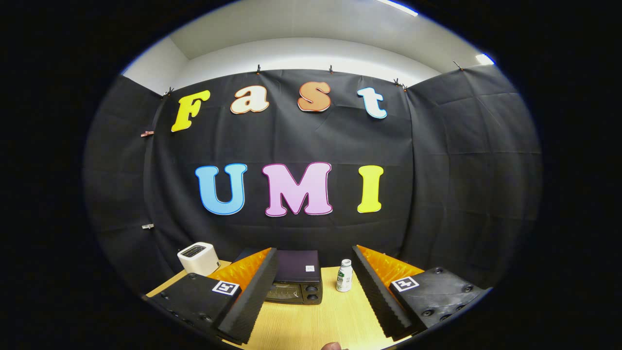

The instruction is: Open the toaster oven, put the food inside, and close the toaster oven door.

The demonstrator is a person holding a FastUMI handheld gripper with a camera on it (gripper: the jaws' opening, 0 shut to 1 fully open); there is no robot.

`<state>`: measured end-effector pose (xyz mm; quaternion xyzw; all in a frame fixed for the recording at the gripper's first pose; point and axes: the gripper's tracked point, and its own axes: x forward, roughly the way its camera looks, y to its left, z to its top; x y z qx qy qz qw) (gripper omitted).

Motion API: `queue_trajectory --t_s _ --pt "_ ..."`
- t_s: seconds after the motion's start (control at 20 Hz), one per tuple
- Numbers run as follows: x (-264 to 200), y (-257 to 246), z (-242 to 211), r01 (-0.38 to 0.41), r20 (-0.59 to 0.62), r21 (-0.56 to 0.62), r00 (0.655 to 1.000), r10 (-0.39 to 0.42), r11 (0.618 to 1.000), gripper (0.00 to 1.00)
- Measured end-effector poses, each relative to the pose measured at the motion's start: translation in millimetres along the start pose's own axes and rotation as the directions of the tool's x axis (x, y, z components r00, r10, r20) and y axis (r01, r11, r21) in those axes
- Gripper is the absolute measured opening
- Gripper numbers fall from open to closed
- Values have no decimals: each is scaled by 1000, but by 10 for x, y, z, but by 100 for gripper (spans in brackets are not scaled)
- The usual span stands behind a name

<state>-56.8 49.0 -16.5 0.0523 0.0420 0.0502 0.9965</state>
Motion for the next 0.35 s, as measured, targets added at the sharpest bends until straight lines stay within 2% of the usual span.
queue_trajectory --t_s 0.35 --pt "-35 -151 39 26 13 3 1000 -26 1000 98"
